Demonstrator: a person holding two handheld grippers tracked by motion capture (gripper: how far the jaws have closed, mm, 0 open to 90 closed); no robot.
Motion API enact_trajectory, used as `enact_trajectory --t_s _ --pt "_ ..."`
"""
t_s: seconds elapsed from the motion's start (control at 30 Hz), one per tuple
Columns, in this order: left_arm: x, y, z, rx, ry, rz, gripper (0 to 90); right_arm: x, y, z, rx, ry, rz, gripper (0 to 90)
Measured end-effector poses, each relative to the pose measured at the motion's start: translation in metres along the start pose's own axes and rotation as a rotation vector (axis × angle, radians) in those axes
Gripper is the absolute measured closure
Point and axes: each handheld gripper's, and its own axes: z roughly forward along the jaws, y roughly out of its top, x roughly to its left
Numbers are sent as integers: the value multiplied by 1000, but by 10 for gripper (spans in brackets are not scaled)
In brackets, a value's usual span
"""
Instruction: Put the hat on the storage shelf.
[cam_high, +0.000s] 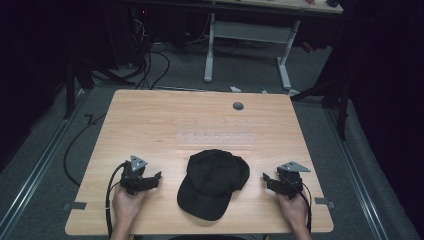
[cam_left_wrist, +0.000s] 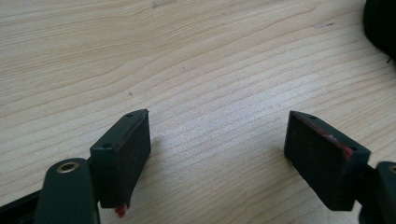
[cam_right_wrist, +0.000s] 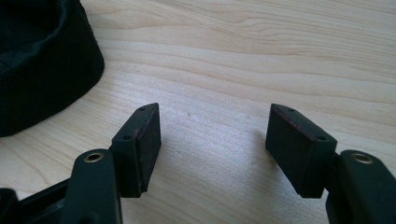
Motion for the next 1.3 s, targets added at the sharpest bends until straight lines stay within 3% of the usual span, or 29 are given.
enact_trajectory --t_s 0.83,1.0,1.3 --pt "0 0 0 1 -1 -1 225 0 0 0 2 -4 4 367" --pt "0 0 0 2 -1 0 225 -3 1 -6 -13 29 41 396" --pt "0 0 0 2 -1 0 224 -3 4 -16 -51 71 60 423"
